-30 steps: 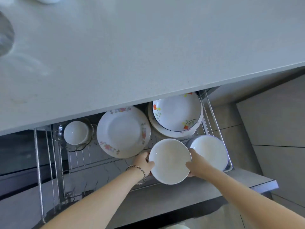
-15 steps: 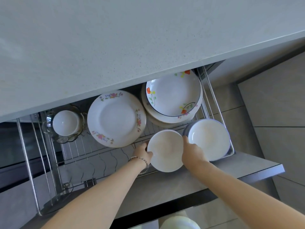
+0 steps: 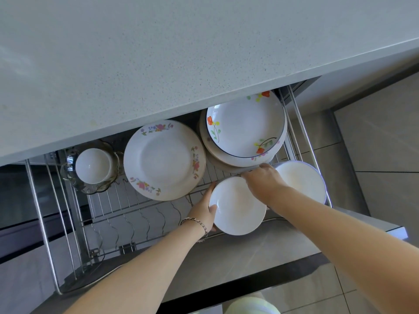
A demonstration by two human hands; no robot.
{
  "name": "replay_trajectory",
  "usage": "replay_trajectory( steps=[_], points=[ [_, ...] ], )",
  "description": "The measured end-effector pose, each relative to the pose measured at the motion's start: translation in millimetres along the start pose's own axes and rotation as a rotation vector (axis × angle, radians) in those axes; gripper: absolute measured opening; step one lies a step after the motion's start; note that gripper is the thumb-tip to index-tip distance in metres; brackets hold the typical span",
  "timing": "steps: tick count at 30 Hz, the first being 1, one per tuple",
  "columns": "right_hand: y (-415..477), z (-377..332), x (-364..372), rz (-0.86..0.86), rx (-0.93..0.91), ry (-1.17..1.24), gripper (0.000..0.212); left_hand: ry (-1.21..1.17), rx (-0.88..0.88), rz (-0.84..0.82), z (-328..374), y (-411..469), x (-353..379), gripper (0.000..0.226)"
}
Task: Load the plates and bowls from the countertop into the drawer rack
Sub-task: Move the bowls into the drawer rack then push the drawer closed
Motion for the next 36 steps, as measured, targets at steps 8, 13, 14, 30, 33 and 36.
replay_trajectory(
  steps=[8, 13, 14, 30, 33, 36],
  points=[
    [2, -3, -5, -0.082, 0.027, -0.056, 0.035, 0.033, -0.064, -0.064, 10, 3, -7, 0.061],
    [-10, -4, -15, -0.125, 0.050, 0.008, 0.030, 0.158, -0.083, -0.056, 14, -13, -15, 0.064],
    [-14, -5, -22, -0.128, 0.064, 0.050, 0.031, 0.179, -0.081, -0.016, 17, -19, -19, 0.064],
    [35, -187, -302, 0.095, -0.121, 0.626, 0.033, -0.289, 0.110, 0.732, 27, -145, -339, 0.026],
    [80, -218, -341, 0.125, -0.065, 0.829, 0.035, -0.275, 0.098, 0.764, 28, -136, -403, 0.032],
    [128, -249, -373, 0.117, 0.038, 1.063, 0.038, -0.219, 0.103, 0.757, 25, -122, -445, 0.033]
  ],
)
Point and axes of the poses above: each hand's wrist, its own y-axis towards the middle knuckle, its own x-axis out of the palm, z = x × y, the point moved 4 cm from there along y, towards the middle knuckle, and after that the axes turned 11 degrees about y, right-handed, at the moved point
